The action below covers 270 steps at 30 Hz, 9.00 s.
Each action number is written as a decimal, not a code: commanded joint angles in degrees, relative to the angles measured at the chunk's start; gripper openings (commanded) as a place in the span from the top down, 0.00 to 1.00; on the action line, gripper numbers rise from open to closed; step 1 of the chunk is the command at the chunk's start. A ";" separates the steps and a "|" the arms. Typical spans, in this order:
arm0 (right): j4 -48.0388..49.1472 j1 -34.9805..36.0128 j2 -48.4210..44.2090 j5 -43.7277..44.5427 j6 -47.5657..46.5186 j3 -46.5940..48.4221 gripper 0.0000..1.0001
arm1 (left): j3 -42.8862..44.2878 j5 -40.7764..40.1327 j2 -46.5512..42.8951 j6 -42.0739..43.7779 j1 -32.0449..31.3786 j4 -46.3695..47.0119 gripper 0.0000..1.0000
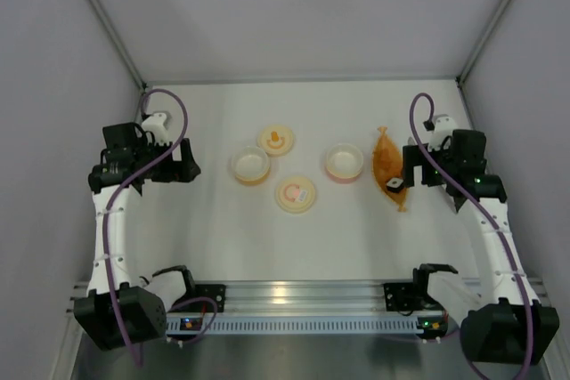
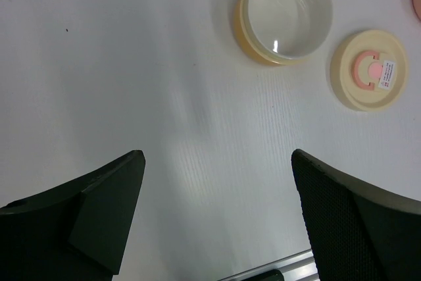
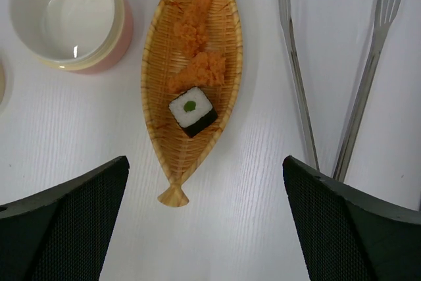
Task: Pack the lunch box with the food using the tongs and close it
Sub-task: Pick up the clamp at the center of the board, then pick up the fake food from the plate, then place the fake food in the packing box.
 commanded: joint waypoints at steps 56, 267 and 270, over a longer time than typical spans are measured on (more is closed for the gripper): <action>0.29 -17.37 50.28 4.49 -15.82 18.65 0.01 | 1.60 7.38 3.59 6.37 0.06 7.66 0.02; -29.59 15.85 29.54 -8.97 -18.54 38.69 1.00 | 0.54 8.08 5.88 2.50 0.15 8.80 0.02; -28.89 17.26 30.07 -8.35 -18.63 37.20 1.00 | 0.63 8.08 5.97 2.50 0.06 8.72 0.02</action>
